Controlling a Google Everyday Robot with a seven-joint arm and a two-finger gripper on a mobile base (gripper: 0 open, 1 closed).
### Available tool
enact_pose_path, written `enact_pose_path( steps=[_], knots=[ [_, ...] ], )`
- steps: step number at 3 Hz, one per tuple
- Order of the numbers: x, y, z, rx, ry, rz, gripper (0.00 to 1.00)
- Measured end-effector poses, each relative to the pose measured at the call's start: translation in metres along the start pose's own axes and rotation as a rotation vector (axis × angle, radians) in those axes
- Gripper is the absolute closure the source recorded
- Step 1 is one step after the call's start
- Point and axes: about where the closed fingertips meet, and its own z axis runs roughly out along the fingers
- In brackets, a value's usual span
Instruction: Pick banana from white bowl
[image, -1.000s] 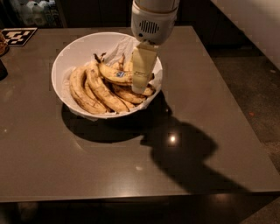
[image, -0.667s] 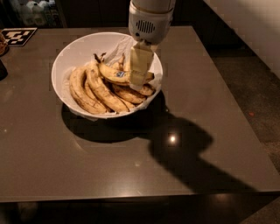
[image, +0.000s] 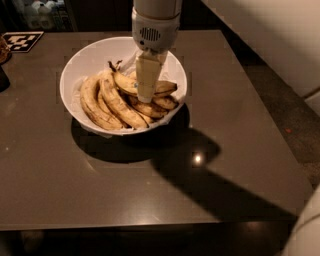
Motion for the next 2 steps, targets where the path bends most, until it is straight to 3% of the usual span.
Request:
enact_pose_path(
  steps=[2],
  knots=[
    [-0.023, -0.006, 0.033, -0.019, 0.06, -0.053, 0.29]
  ],
)
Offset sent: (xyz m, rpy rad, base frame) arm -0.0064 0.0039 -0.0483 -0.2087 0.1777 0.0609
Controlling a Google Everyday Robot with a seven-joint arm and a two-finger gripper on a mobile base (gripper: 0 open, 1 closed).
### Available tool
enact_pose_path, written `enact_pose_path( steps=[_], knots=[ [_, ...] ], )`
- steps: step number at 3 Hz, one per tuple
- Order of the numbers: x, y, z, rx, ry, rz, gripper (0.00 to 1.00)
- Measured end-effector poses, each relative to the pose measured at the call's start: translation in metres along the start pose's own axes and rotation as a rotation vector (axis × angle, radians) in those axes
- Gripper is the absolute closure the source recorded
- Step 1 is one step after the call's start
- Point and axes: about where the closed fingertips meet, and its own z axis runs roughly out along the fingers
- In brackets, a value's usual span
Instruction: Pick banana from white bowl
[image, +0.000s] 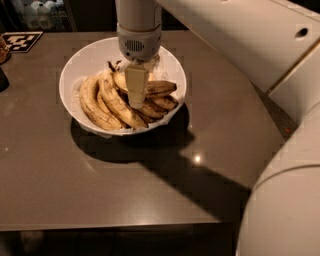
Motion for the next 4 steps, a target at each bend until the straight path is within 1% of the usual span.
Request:
enact_pose_path(
  steps=[1, 2, 3, 4],
  knots=[
    [0.009, -0.005, 0.019, -0.004, 0.047, 0.012, 0.46],
    [0.02, -0.007, 0.024, 0.006, 0.065, 0.03, 0.7],
    [0.02, -0.007, 0.024, 0.006, 0.065, 0.031, 0.93],
    [0.019, -0.007, 0.022, 0.006, 0.065, 0.031, 1.0]
  ],
)
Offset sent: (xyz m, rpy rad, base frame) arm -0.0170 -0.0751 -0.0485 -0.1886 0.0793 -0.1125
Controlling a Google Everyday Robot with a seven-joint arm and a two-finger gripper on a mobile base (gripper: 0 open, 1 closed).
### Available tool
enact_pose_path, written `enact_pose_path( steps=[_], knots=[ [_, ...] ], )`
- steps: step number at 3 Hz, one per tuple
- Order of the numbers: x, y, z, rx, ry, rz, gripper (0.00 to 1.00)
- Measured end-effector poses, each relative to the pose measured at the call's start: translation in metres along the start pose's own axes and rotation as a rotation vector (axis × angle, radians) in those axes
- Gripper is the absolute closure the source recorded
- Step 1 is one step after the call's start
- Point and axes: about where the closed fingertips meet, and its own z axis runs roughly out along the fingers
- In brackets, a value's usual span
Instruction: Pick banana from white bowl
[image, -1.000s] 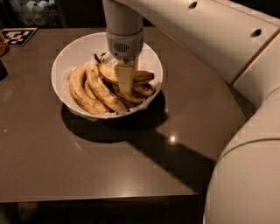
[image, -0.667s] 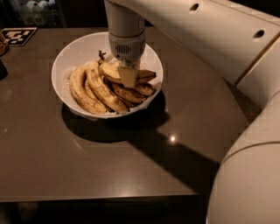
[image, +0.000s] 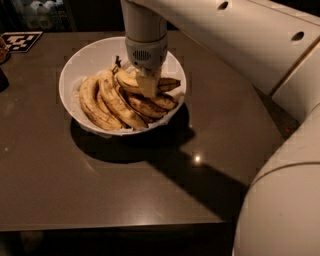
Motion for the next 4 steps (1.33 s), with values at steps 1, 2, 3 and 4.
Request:
enact_pose_path(
  steps=[1, 2, 3, 4],
  knots=[
    [0.004, 0.016, -0.037, 0.026, -0.153, -0.063, 1.0],
    [0.035, 0.031, -0.08, 0.035, -0.335, -0.114, 1.0],
    [0.056, 0.049, -0.109, 0.03, -0.45, -0.171, 1.0],
    [0.075, 0.07, -0.125, 0.014, -0.49, -0.216, 1.0]
  ],
)
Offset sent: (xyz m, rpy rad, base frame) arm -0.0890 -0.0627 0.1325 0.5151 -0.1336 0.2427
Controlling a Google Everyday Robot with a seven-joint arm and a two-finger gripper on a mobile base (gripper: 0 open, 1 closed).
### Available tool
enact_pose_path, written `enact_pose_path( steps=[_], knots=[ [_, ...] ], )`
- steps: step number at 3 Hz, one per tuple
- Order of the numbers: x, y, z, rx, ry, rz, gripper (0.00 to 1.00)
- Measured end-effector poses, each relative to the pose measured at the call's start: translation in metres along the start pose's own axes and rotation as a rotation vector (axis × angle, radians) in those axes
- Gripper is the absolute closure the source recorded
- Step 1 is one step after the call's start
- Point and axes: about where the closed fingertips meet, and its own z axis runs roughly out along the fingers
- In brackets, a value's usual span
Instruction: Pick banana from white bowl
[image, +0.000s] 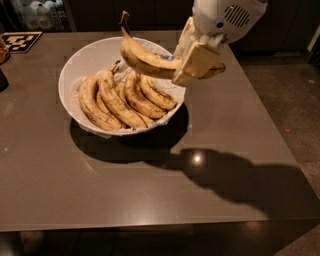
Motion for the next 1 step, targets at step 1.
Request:
enact_pose_path(
  steps=[1],
  knots=[
    [-0.0025, 0.0006, -0.0026, 0.008, -0.01, -0.007, 1.0]
  ],
)
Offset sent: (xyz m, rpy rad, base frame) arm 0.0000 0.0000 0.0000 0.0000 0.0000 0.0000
